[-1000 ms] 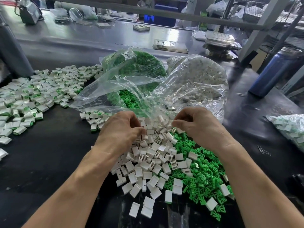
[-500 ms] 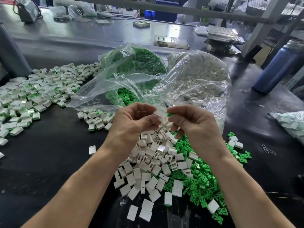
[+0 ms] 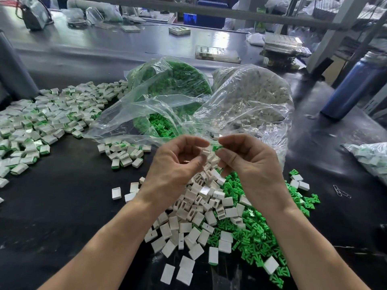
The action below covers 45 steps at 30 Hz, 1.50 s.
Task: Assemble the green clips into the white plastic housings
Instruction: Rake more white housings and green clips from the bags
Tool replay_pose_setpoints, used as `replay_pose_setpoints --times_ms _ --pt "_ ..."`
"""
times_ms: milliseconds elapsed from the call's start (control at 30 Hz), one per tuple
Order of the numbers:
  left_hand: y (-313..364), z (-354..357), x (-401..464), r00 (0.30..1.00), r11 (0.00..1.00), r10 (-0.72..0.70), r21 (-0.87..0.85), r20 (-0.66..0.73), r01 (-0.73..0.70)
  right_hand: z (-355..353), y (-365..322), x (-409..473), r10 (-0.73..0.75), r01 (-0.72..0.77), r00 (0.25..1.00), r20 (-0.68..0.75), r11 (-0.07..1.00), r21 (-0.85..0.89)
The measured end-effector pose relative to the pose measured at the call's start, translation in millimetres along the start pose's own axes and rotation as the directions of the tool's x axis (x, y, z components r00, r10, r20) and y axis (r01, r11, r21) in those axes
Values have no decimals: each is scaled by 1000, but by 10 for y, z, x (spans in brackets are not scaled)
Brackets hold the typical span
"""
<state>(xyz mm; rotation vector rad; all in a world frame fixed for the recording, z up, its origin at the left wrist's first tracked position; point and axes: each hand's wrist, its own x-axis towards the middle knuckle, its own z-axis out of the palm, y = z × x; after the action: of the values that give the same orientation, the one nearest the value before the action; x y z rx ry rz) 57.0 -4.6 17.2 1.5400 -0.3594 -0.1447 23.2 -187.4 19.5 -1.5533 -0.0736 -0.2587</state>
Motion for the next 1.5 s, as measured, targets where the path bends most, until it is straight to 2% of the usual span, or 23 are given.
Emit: replay_pose_setpoints --times_ms 133,467,667,767,900,1100,1233,1500 --pt "-18 18 0 1000 999 -6 32 16 5 24 24 -5 -25 25 1000 4 999 -36" --pt "-11 16 -18 1000 999 27 -32 3 -27 2 30 -31 -69 73 997 37 990 -121" --pt "-43 22 -13 1000 1000 -6 5 -24 6 -22 22 -32 -73 80 996 51 983 -165" --pt "-34 29 -18 1000 1000 -24 -2 -10 24 -3 21 -34 -57 60 998 26 990 -127" --pt "3 41 -22 1000 999 -10 -42 -2 10 38 7 -20 22 -22 999 -27 1000 9" --pt "11 66 -49 1000 996 -5 -88 7 6 33 -14 -21 86 -85 996 -7 996 40" --pt "-11 57 -38 1000 999 11 -47 -4 -11 18 -31 -27 72 -71 997 12 997 -44" --pt "-5 57 -20 1000 1000 11 -5 -26 -11 39 -16 -50 -14 23 1000 28 936 -352"
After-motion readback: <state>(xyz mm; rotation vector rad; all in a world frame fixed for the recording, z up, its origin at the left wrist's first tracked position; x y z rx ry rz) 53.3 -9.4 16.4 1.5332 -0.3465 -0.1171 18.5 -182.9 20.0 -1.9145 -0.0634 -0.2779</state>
